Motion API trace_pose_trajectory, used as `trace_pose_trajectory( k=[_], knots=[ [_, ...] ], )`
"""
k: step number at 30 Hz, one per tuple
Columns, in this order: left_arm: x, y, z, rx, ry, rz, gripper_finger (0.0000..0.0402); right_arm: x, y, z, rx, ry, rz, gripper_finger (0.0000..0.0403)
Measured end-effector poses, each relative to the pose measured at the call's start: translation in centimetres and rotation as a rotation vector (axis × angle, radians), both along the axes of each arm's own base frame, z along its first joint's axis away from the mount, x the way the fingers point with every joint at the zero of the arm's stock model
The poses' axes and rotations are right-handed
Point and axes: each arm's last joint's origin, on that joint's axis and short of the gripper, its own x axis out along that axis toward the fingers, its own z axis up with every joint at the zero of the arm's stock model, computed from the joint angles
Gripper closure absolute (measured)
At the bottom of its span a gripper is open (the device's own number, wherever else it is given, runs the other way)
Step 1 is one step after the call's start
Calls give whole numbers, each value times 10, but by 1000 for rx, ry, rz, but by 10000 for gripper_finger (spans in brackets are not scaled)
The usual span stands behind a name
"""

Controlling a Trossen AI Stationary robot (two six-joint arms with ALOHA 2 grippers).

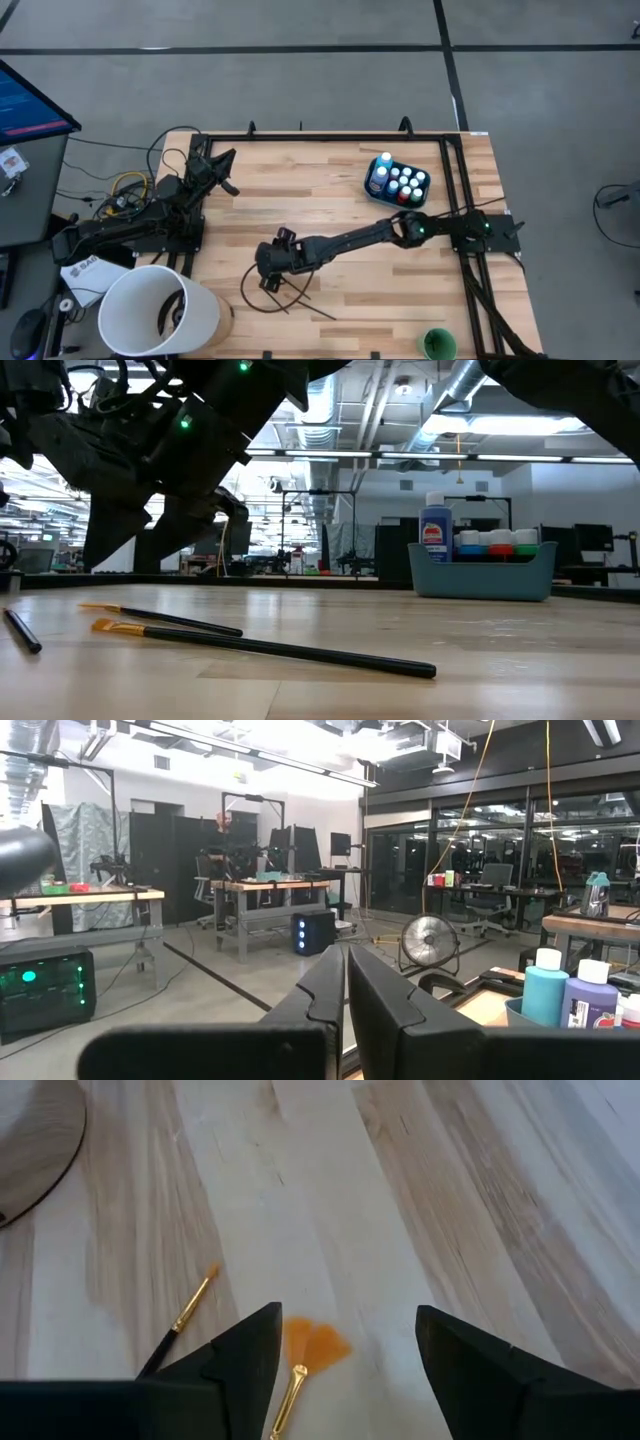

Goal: Pick & Place Paint Supplies
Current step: Put the yellow paint brush into the green cup

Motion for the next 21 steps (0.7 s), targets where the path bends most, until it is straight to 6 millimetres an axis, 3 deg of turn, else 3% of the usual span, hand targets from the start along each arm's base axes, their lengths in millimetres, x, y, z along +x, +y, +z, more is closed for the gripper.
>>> trace_pose_trajectory(
  k=[5,11,15,21],
  knots=[
    [0,0,0,0,0,0,394,-1,6,-1,-22,-3,-2,178],
    [0,0,0,0,0,0,394,1,10,-30,-38,24,-4,178],
    [0,0,0,0,0,0,394,0,12,-34,-30,33,-26,179],
    [0,0,0,0,0,0,394,-9,10,-35,-44,114,-85,213]
  ],
)
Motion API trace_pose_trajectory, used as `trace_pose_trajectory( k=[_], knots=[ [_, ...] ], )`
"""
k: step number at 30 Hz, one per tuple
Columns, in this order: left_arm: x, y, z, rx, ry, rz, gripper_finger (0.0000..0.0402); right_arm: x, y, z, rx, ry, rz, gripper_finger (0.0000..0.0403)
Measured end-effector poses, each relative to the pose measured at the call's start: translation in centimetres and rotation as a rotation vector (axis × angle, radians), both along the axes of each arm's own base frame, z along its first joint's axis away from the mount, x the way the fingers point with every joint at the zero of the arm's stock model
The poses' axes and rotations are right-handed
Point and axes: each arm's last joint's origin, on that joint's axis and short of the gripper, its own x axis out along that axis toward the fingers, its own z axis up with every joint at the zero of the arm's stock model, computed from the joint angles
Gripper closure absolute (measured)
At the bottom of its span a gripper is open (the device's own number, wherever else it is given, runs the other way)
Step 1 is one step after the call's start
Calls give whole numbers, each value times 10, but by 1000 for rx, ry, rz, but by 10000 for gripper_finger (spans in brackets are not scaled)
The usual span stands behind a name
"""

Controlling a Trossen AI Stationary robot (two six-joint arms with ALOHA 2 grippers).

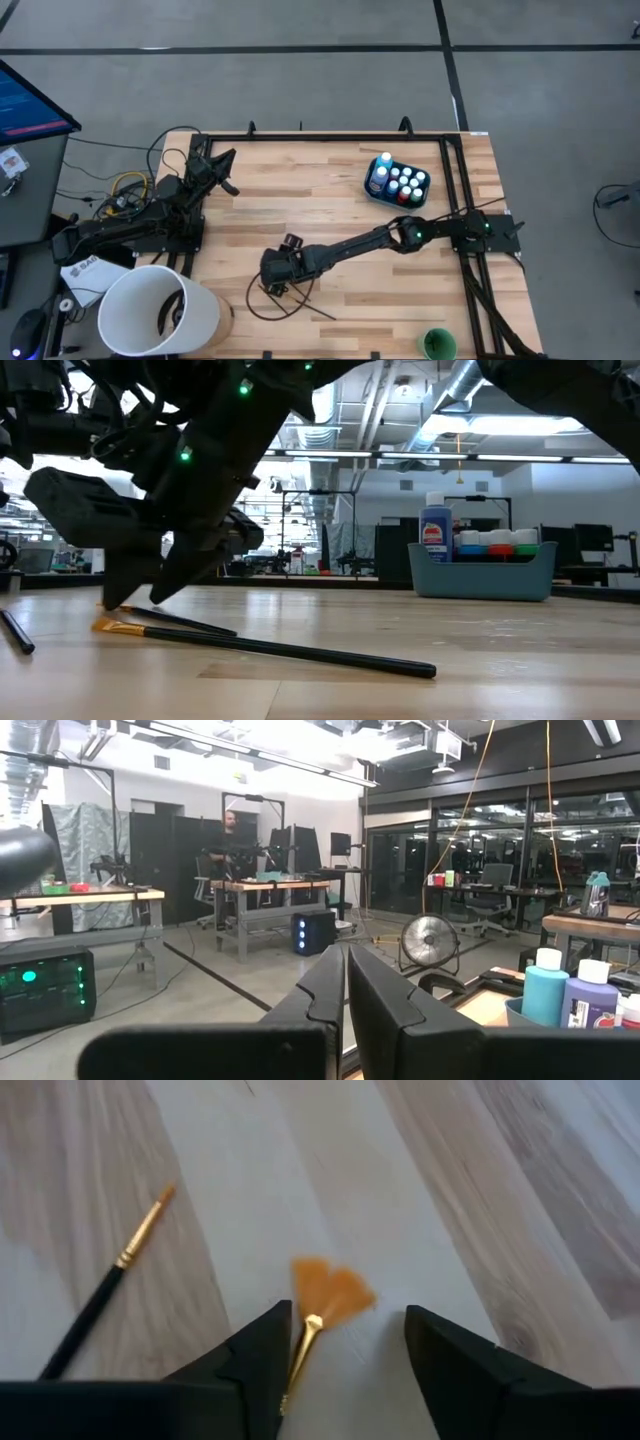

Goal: Pick & Place Paint Supplies
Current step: Put the yellow paint brush into the green cup

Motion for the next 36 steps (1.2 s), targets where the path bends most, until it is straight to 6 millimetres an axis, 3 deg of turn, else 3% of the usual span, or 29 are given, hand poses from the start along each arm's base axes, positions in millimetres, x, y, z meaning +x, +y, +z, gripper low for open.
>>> trace_pose_trajectory(
  k=[13,20,27,33,36],
  knots=[
    [0,0,0,0,0,0,394,-7,-10,-4,56,116,1,393],
    [0,0,0,0,0,0,394,-14,-14,-2,11,197,11,399],
    [0,0,0,0,0,0,394,-28,-2,22,-110,222,15,403],
    [0,0,0,0,-1,0,394,-54,18,75,-179,204,-32,402],
    [0,0,0,0,0,0,394,-68,32,91,-196,196,-57,402]
  ],
)
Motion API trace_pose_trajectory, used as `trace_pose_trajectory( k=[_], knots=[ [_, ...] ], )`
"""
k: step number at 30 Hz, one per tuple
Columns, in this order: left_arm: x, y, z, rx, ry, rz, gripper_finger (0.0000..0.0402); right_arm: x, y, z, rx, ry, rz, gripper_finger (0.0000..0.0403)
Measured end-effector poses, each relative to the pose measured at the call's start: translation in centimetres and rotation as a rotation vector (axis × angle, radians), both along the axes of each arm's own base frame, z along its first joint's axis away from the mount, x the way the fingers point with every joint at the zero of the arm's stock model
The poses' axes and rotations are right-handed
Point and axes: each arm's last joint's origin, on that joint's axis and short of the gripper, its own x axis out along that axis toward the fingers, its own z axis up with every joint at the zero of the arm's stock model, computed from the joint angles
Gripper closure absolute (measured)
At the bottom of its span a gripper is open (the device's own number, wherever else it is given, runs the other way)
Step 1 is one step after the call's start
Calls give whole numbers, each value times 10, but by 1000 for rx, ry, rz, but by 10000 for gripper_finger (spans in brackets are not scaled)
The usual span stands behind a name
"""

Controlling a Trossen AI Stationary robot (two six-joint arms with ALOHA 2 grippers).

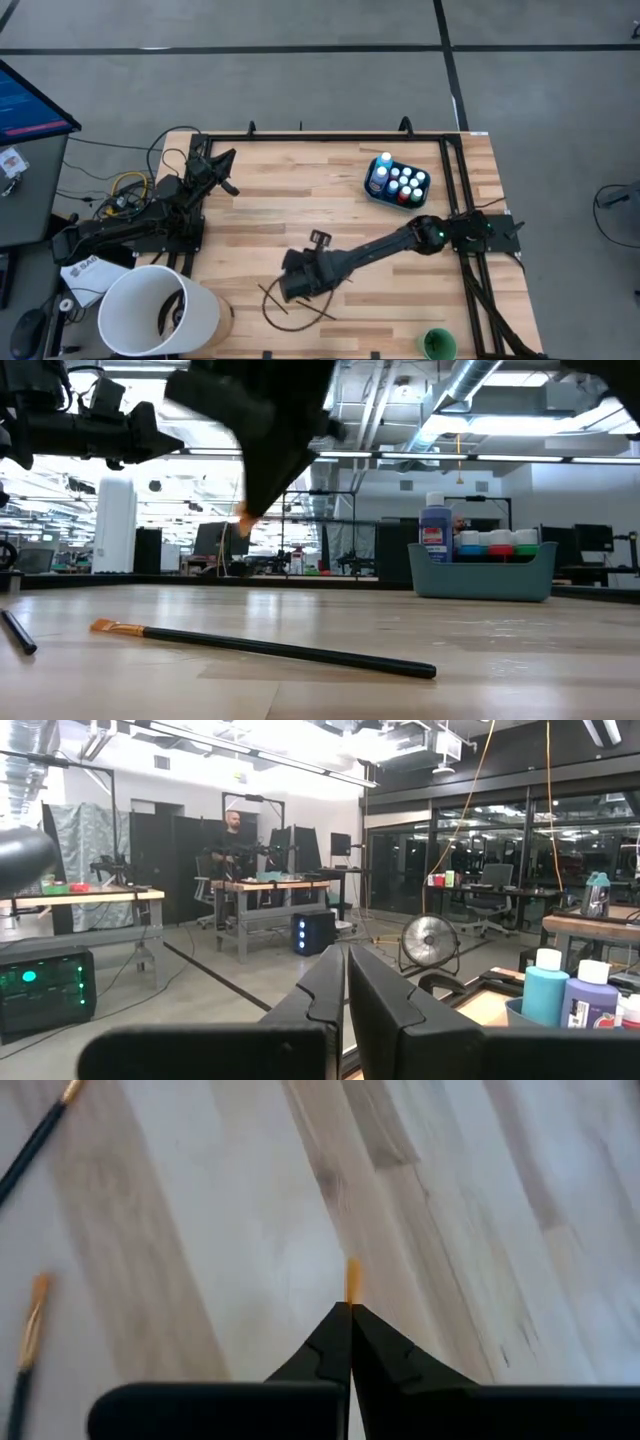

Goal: Pick & Place Paint Supplies
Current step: Put the yellow paint brush into the green cup

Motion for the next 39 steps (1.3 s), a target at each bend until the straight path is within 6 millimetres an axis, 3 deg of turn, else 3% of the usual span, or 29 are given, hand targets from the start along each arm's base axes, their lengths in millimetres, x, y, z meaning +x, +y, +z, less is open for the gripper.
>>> trace_pose_trajectory(
  k=[5,11,14,21,28,39],
  knots=[
    [0,0,0,0,0,1,394,-40,33,43,-50,-61,-36,402],
    [0,0,0,0,0,0,394,-109,77,90,-88,-161,-102,402],
    [0,0,0,0,0,0,394,-142,100,113,-67,-267,-53,402],
    [0,0,0,0,0,0,394,-216,129,143,6,-470,-15,402],
    [0,0,0,0,-1,0,394,-275,147,132,73,-578,-2,402],
    [0,0,0,0,0,0,394,-325,163,86,113,-654,-15,403]
  ],
)
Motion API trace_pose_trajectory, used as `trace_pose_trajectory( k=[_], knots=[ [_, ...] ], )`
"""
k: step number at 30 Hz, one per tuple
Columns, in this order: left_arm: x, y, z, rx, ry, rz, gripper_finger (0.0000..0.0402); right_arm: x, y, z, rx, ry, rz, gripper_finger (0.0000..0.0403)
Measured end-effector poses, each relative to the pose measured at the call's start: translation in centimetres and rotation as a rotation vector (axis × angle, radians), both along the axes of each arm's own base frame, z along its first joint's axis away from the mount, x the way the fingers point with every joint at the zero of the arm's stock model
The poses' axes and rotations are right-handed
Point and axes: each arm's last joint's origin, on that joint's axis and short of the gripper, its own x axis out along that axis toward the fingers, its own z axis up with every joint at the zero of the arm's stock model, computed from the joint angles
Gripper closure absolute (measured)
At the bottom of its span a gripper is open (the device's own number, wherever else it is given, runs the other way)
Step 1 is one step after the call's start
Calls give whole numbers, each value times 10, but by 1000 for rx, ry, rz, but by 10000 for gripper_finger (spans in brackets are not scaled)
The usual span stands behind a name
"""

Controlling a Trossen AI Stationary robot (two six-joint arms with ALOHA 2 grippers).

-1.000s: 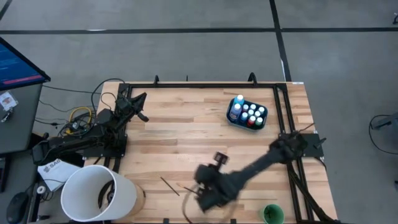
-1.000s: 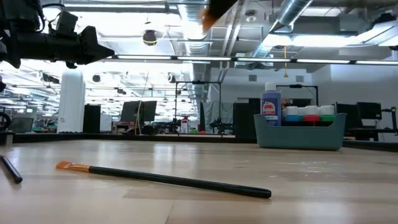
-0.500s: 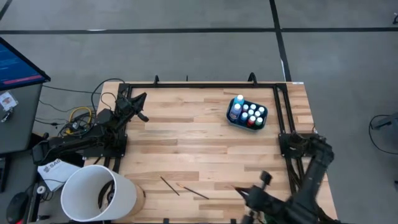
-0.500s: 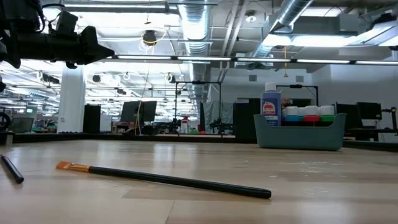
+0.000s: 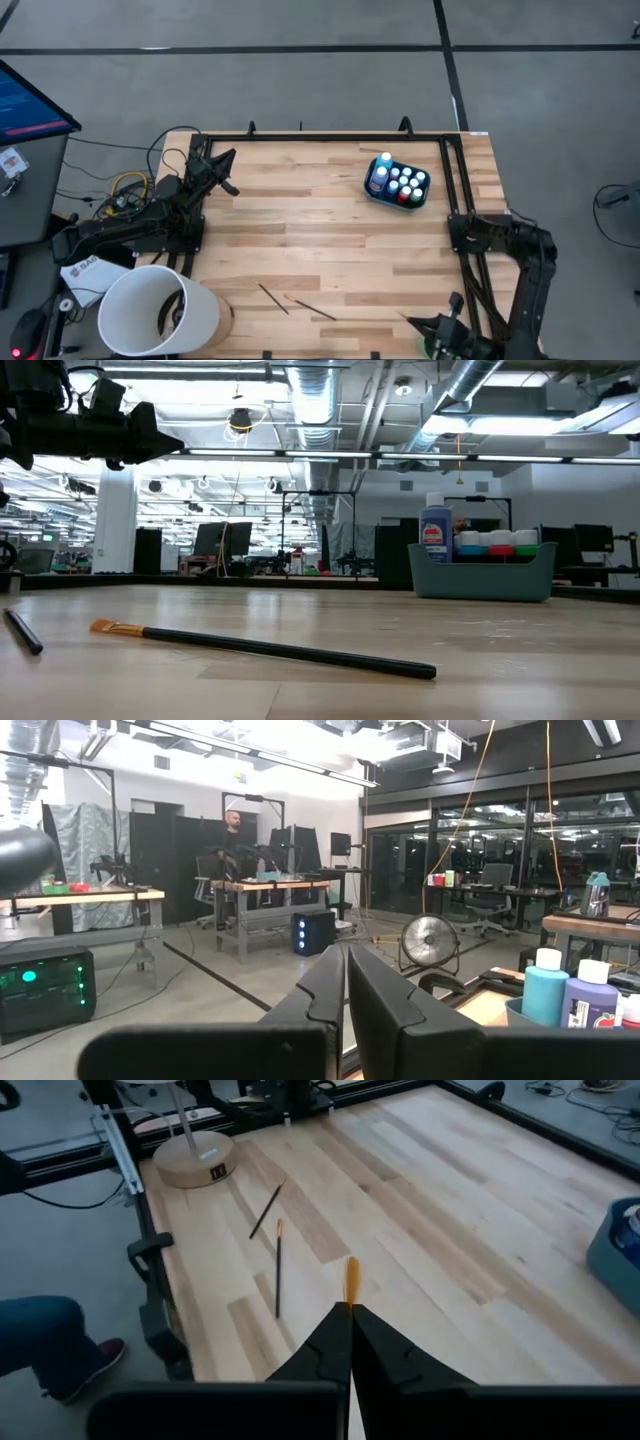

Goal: Pick & Place Paint Supplies
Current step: Put the yellow paint brush into the green cup

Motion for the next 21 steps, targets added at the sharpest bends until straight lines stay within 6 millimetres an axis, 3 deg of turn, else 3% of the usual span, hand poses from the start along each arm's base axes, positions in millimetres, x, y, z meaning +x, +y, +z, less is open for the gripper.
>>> trace_pose_trajectory(
  k=[8,21],
  knots=[
    [0,0,0,0,0,0,394,-23,4,-17,-22,-2,39,403],
    [0,0,0,0,0,0,394,-25,5,-19,-37,9,57,403]
  ],
)
